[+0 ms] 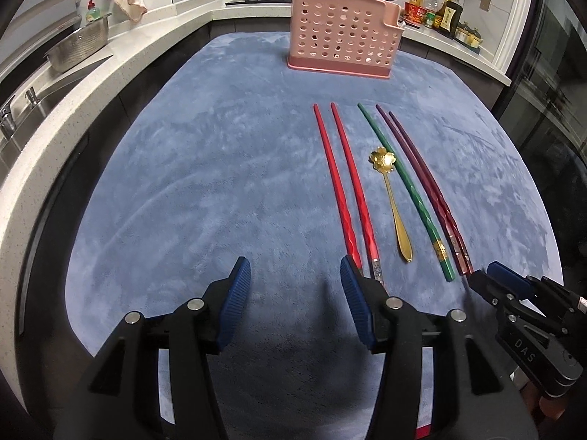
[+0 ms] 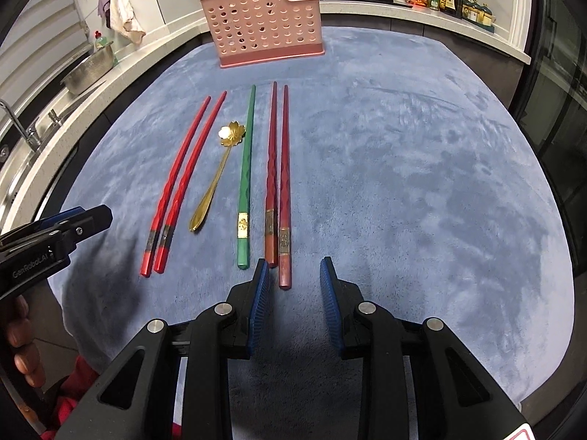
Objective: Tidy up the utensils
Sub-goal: 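Grasp a red chopstick with the left tool while the right tool grasps a dark-red chopstick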
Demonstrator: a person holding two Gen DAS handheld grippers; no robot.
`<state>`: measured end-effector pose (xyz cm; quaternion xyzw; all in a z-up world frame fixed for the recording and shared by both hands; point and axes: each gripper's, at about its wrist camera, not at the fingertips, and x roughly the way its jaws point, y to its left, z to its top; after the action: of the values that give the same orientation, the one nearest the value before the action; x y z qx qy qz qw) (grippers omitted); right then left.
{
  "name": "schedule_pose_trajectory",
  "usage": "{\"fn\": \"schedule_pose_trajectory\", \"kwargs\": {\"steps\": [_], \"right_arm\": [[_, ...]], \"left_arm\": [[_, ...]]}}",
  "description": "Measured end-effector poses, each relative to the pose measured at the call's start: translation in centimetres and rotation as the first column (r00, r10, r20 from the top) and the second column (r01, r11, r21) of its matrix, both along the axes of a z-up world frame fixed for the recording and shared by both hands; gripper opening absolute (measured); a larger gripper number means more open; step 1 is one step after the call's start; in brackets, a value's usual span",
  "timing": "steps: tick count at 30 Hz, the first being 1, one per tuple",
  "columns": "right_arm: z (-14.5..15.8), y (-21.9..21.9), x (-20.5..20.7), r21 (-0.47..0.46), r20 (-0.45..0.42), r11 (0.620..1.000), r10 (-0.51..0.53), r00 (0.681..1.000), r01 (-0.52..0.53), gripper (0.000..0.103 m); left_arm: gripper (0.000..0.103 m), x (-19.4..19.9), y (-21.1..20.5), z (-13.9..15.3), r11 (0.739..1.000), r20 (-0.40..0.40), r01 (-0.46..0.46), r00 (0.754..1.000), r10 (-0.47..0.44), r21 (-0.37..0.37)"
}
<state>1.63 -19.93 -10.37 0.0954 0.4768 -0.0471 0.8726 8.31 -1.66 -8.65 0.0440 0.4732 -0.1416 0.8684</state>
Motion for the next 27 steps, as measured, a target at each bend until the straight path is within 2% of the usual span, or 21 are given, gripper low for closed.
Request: {"fn": "schedule_pose_trajectory", "kwargs": {"steps": [16,27], "right_arm": [[-0.8,-0.9,0.5,0.019,-0.016,0.999,-0.026,1.000,0.027,0.016],[-0.9,-1.0,1.6,0.018,-0.008,0.999,-0.027,1.000,0.027,0.016]], "left_arm": [[0.049,-0.2,-0.9,-1.3,0.999,-0.042,0.033,0.999,-0.033,-0.007],[0.049,0.0,-2.0,-2.2,0.999,-0.068,0.054,0.996,-0.054,-0.010]]}}
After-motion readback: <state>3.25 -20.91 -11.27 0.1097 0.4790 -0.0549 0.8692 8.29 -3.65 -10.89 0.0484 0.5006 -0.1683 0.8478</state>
